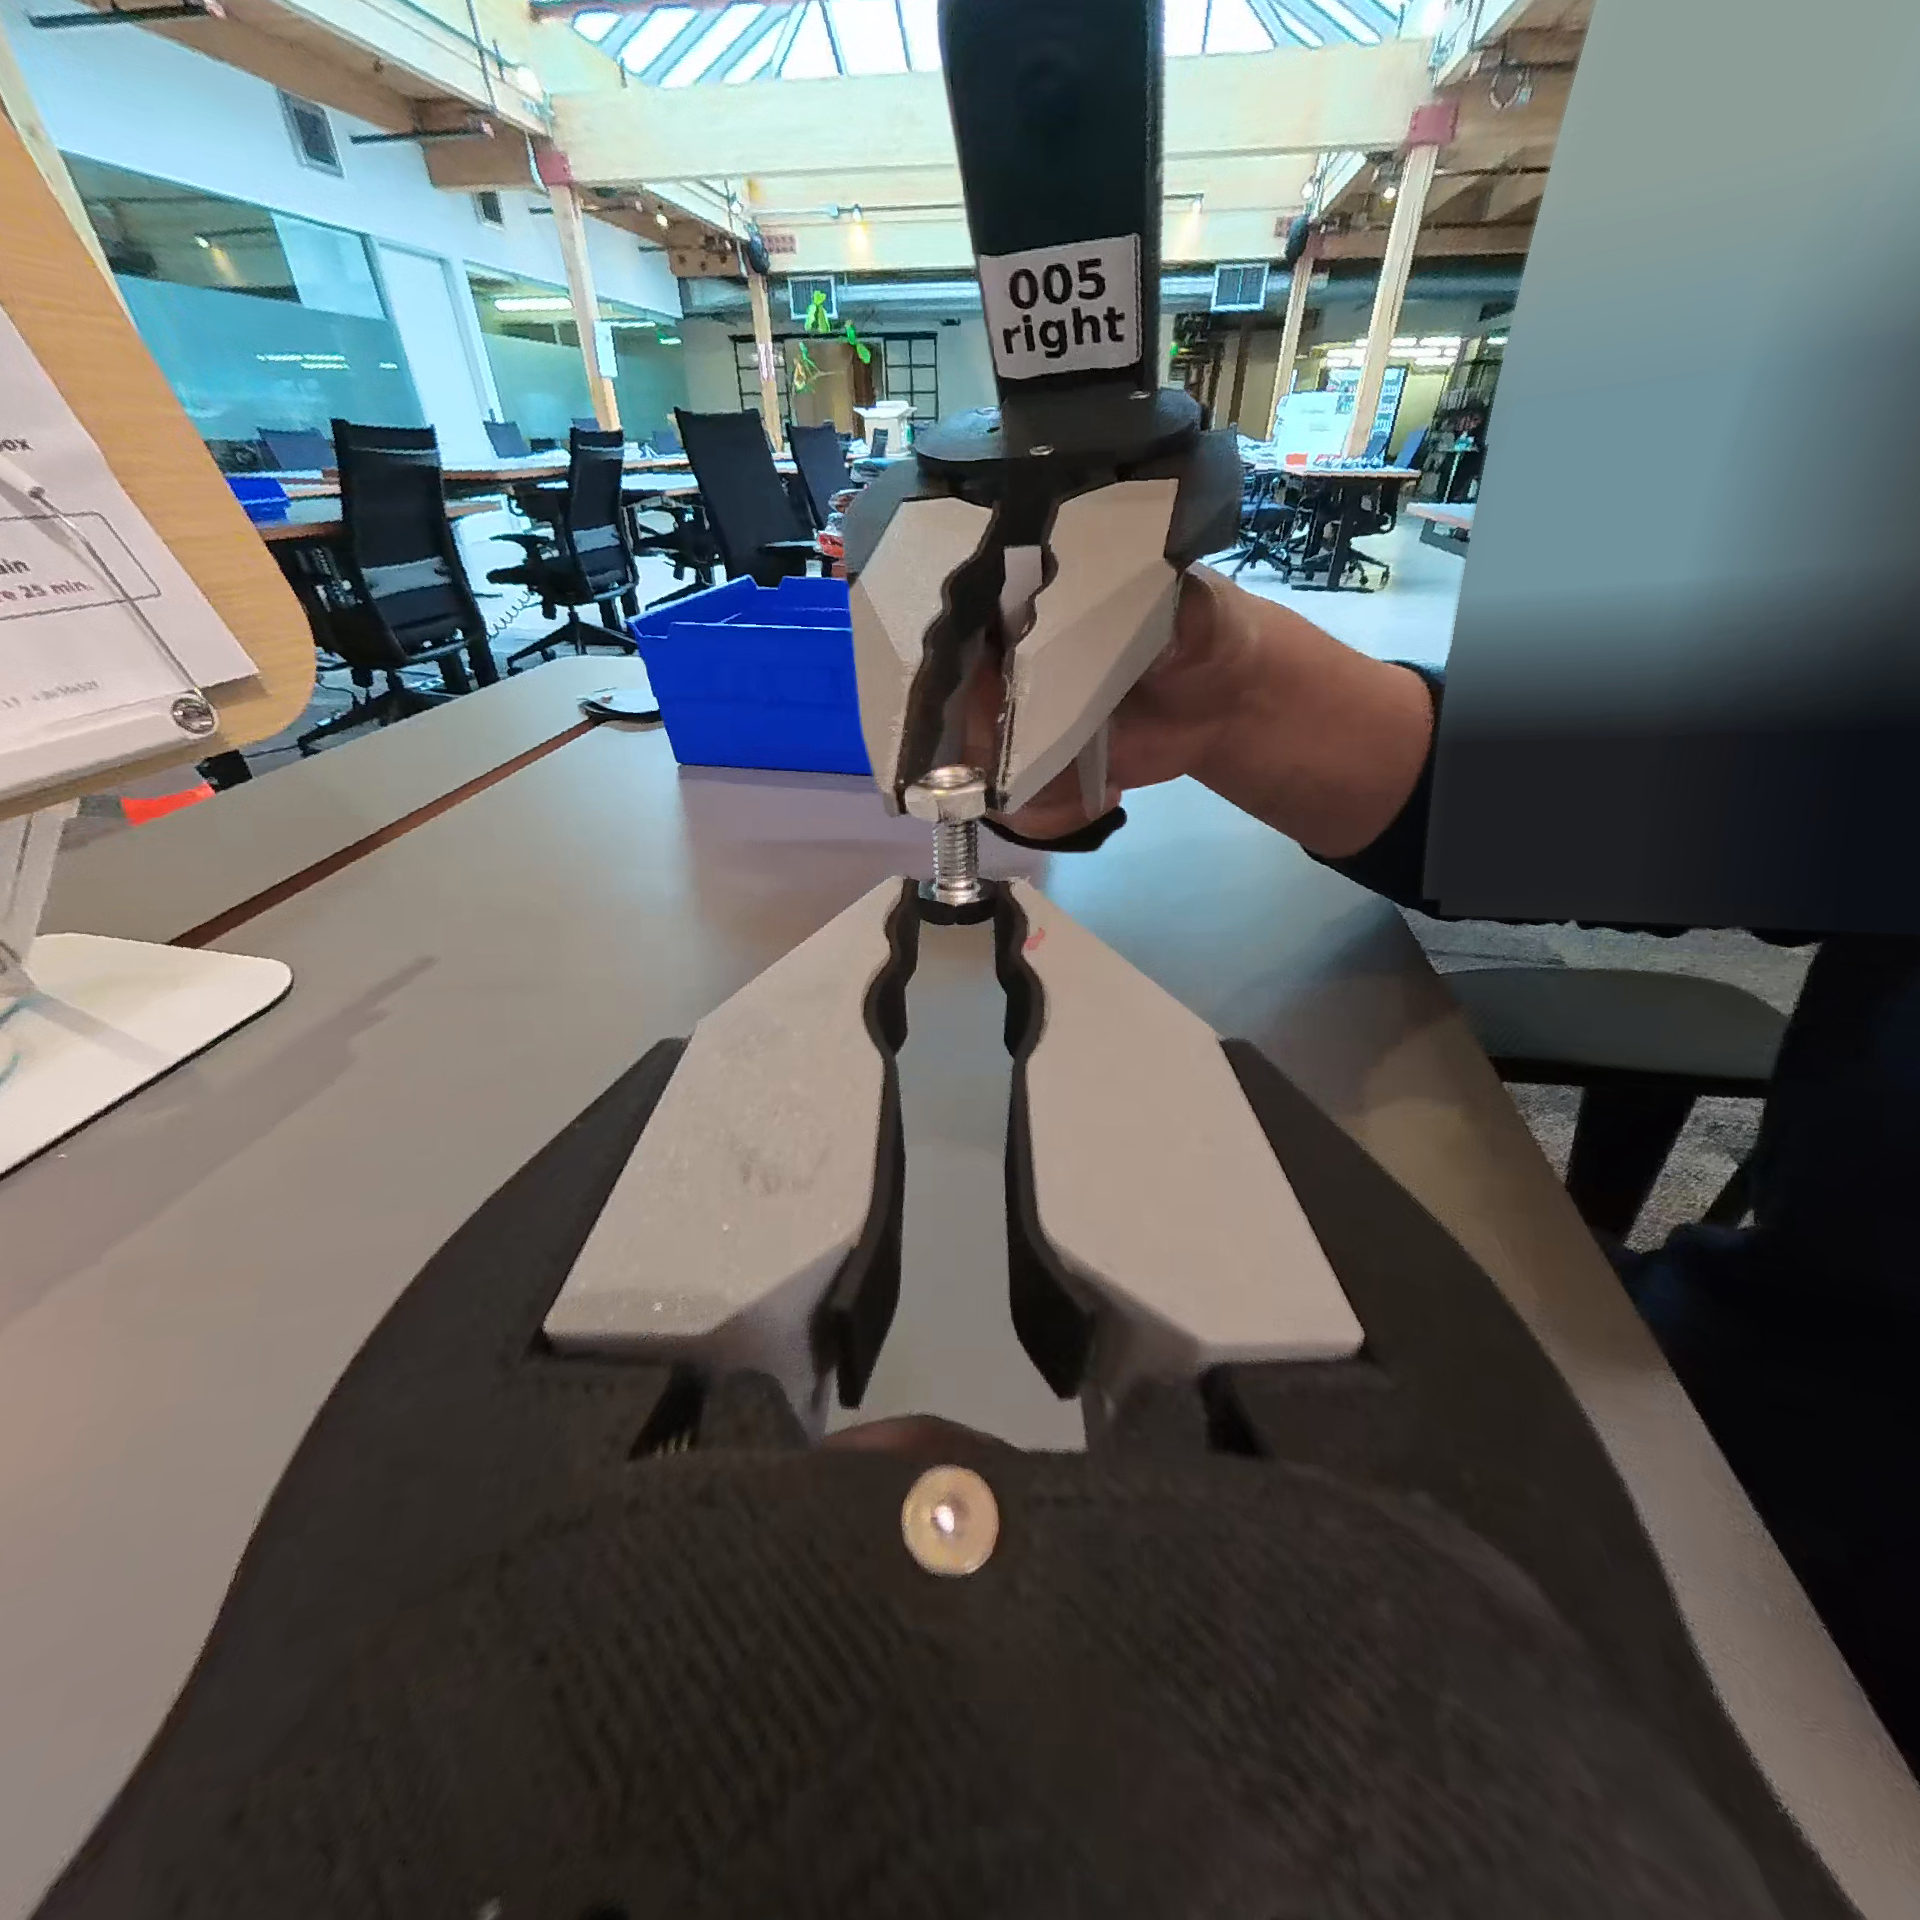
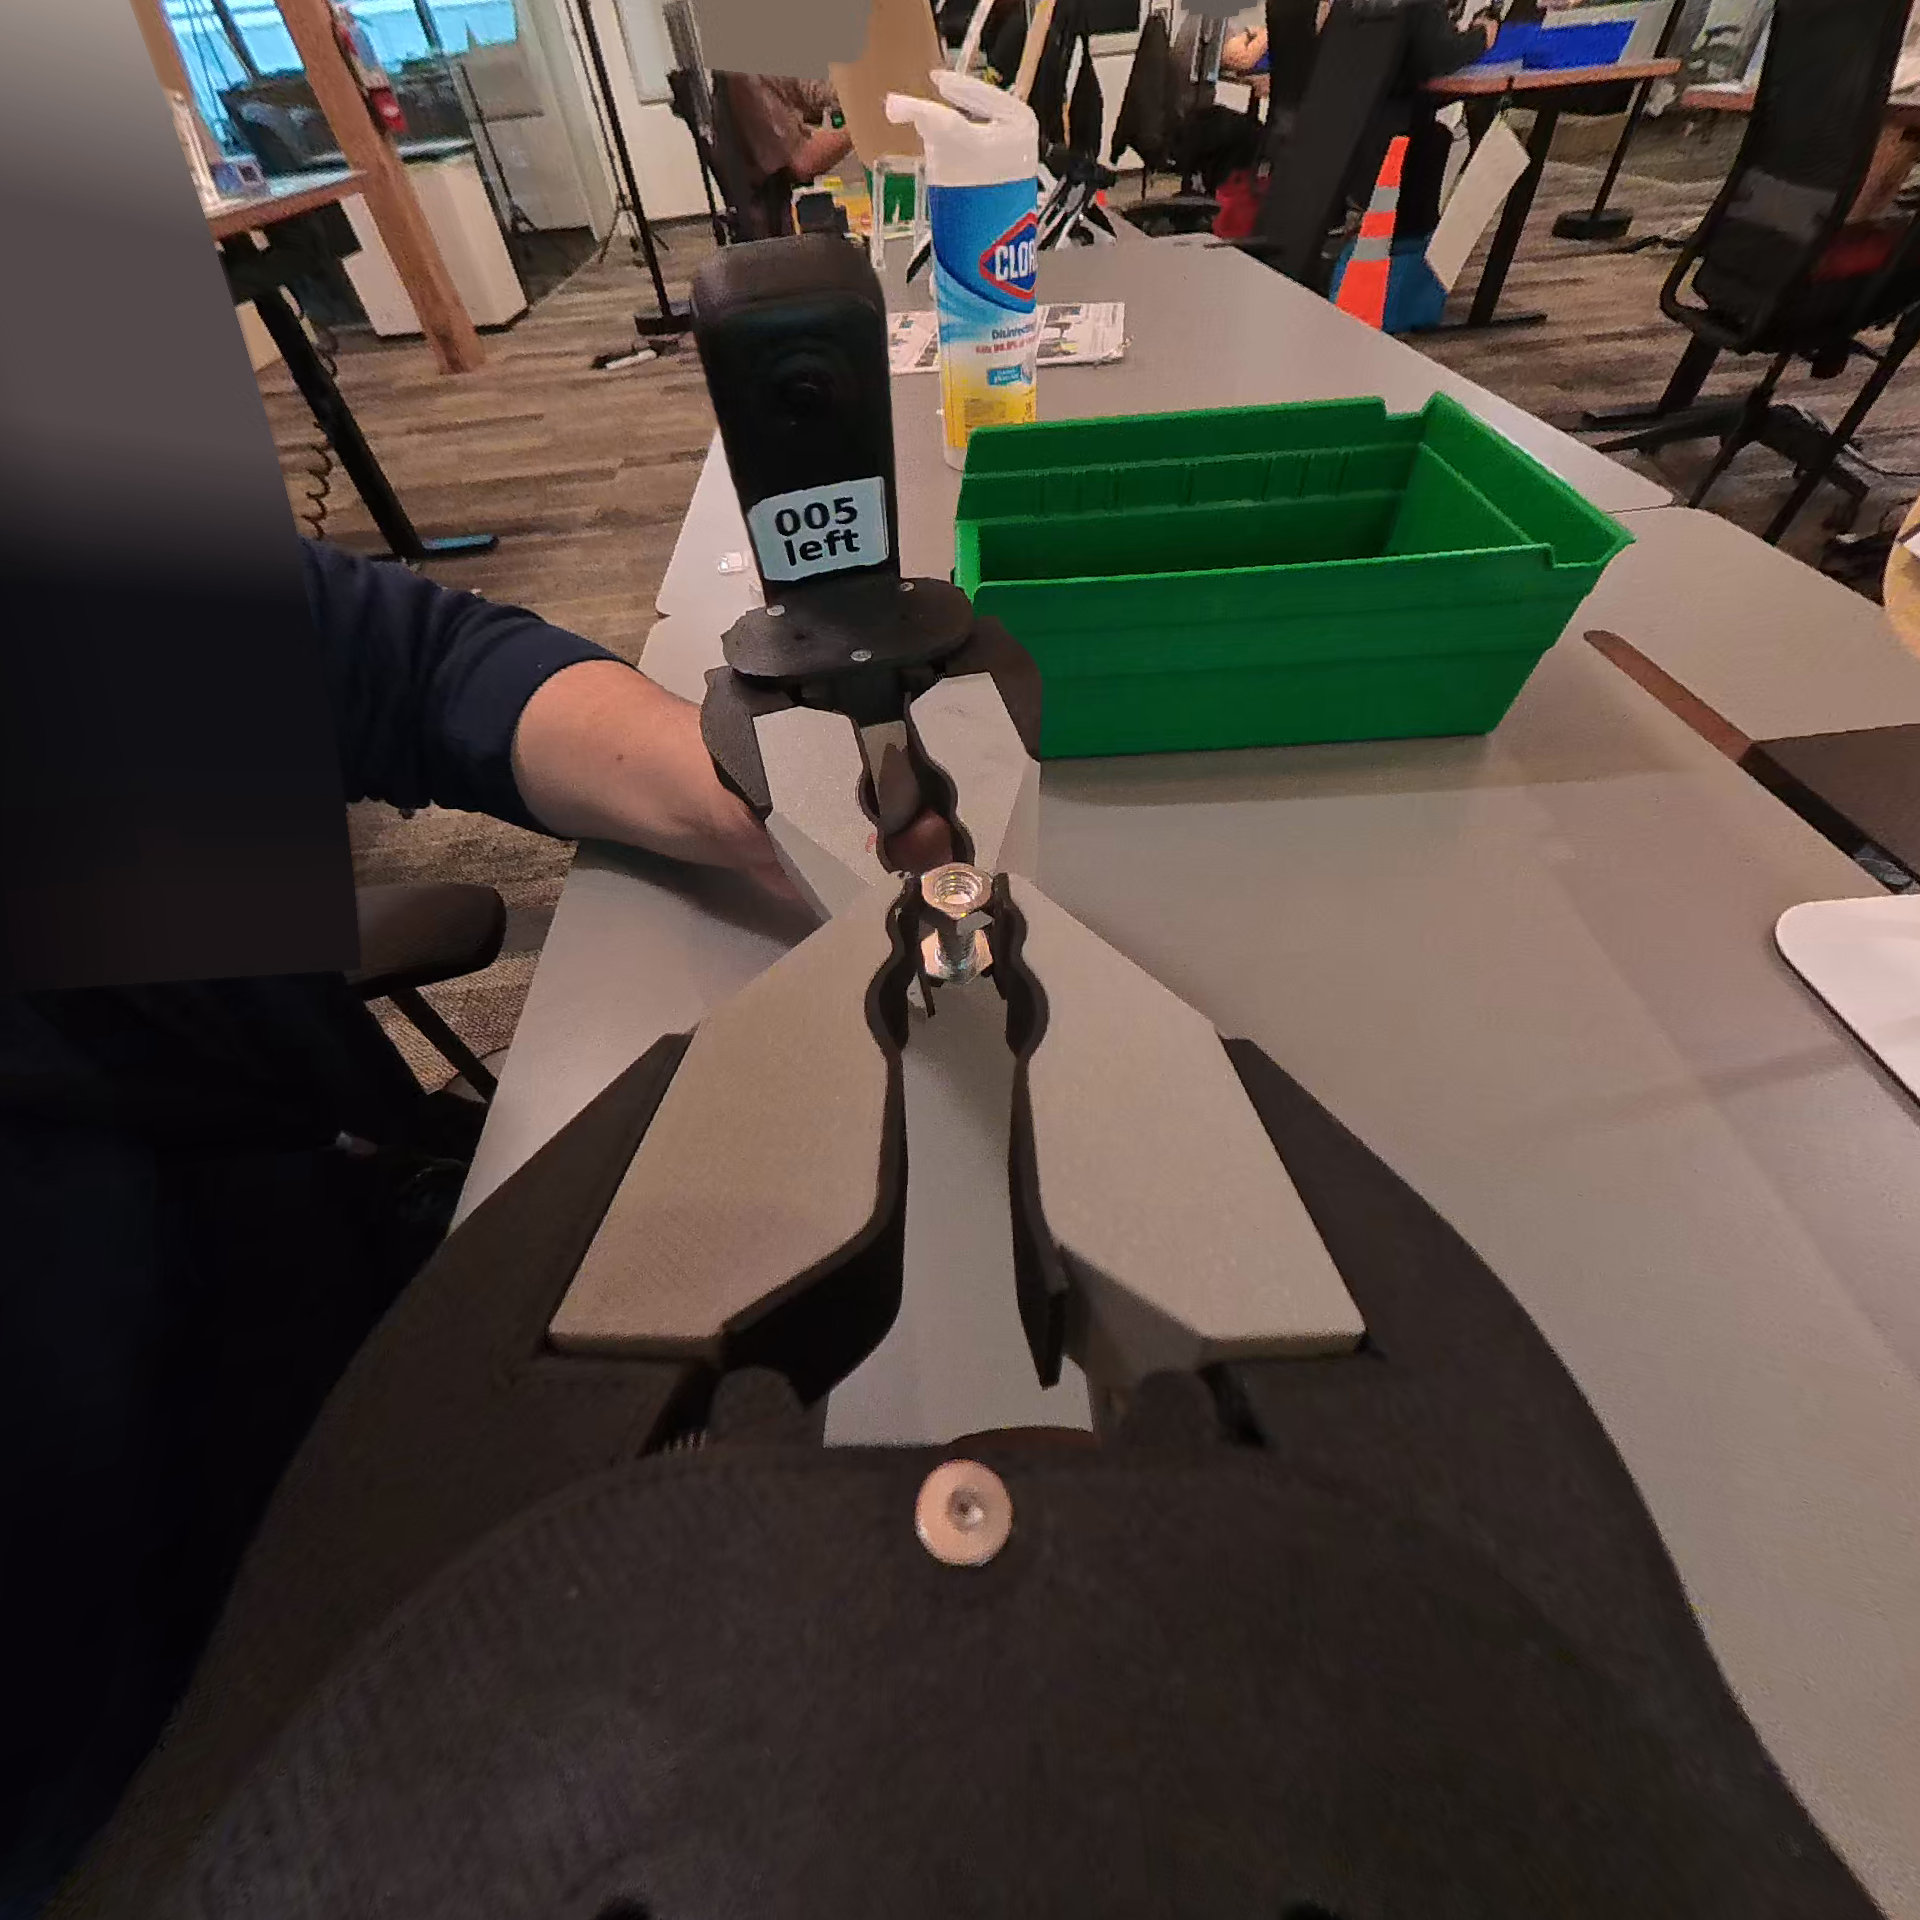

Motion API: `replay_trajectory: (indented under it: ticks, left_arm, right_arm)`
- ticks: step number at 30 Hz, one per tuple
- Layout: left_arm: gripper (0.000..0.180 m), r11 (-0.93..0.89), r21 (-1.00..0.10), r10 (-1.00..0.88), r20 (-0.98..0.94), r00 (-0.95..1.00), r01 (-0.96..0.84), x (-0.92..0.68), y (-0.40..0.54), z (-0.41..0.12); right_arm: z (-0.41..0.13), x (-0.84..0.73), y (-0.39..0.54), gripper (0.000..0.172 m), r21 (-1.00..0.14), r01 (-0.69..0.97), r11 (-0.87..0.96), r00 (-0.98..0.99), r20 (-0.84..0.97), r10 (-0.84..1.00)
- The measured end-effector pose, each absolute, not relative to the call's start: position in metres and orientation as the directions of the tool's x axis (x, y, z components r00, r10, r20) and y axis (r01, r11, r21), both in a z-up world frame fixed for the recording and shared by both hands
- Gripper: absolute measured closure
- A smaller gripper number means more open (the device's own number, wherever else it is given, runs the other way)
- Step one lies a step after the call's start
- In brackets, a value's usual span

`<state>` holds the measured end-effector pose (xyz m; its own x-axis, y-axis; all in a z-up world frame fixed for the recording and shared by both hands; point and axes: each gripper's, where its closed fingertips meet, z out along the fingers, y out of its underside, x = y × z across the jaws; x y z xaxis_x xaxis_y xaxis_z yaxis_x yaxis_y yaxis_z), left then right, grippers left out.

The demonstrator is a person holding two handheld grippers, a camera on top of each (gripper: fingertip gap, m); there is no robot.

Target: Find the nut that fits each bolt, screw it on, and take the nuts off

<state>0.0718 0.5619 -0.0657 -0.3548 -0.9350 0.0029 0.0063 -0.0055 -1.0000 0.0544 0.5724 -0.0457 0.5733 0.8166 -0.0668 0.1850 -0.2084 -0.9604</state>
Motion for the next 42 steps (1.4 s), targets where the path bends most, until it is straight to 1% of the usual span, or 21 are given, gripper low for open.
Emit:
replay_trajectory:
  ticks: [5,11,15,18,25,27,29,32,34,38,40,42]
  left_arm:
    - [0.168,-0.021,-0.999,-0.943,0.029,-0.332,-0.025,0.075,0.566,-0.072]
    - [0.168,-0.045,-0.998,-0.951,0.053,-0.304,-0.033,0.077,0.569,-0.072]
    - [0.168,-0.029,-0.998,-0.963,0.043,-0.265,-0.056,0.079,0.573,-0.077]
    - [0.168,-0.019,-0.998,-0.968,0.035,-0.248,-0.066,0.081,0.575,-0.08]
    - [0.168,-0.024,-0.996,-0.971,0.043,-0.235,-0.083,0.082,0.578,-0.084]
    - [0.168,-0.027,-0.996,-0.967,0.047,-0.249,-0.085,0.082,0.576,-0.084]
    - [0.168,-0.023,-0.995,-0.966,0.046,-0.256,-0.094,0.083,0.575,-0.087]
    - [0.168,-0.039,-0.995,-0.958,0.063,-0.279,-0.089,0.082,0.573,-0.086]
    - [0.168,-0.062,-0.996,-0.936,0.081,-0.342,-0.066,0.079,0.566,-0.081]
    - [0.168,-0.071,-0.997,-0.891,0.08,-0.447,-0.037,0.073,0.551,-0.075]
    - [0.168,-0.051,-0.998,-0.881,0.063,-0.469,-0.038,0.071,0.547,-0.076]
    - [0.168,-0.036,-0.999,-0.866,0.043,-0.498,-0.023,0.069,0.541,-0.075]
  right_arm:
    - [-0.051,0.058,0.577,0.161,-0.964,0.171,-0.202,0.648,-0.045,0.76]
    - [-0.051,0.061,0.581,0.161,-0.989,0.055,-0.139,0.712,-0.059,0.7]
    - [-0.055,0.064,0.585,0.161,-0.992,-0.012,-0.128,0.762,-0.092,0.641]
    - [-0.057,0.066,0.586,0.161,-0.992,-0.012,-0.124,0.798,-0.085,0.597]
    - [-0.061,0.068,0.59,0.161,-0.993,0.045,-0.107,0.864,-0.015,0.503]
    - [-0.059,0.067,0.588,0.158,-0.995,0.035,-0.096,0.85,-0.021,0.527]
    - [-0.051,0.066,0.583,0.148,-0.997,-0.01,-0.076,0.818,-0.052,0.573]
    - [-0.045,0.073,0.576,0.148,-0.998,-0.016,-0.067,0.763,-0.055,0.644]
    - [-0.045,0.078,0.57,0.15,-0.997,0.002,-0.073,0.711,-0.05,0.701]
    - [-0.041,0.073,0.55,0.147,-0.991,-0.03,-0.133,0.515,-0.129,0.847]
    - [-0.037,0.069,0.546,0.146,-0.991,-0.034,-0.131,0.472,-0.132,0.872]
    - [-0.039,0.065,0.547,0.146,-0.992,0.003,-0.127,0.469,-0.111,0.876]
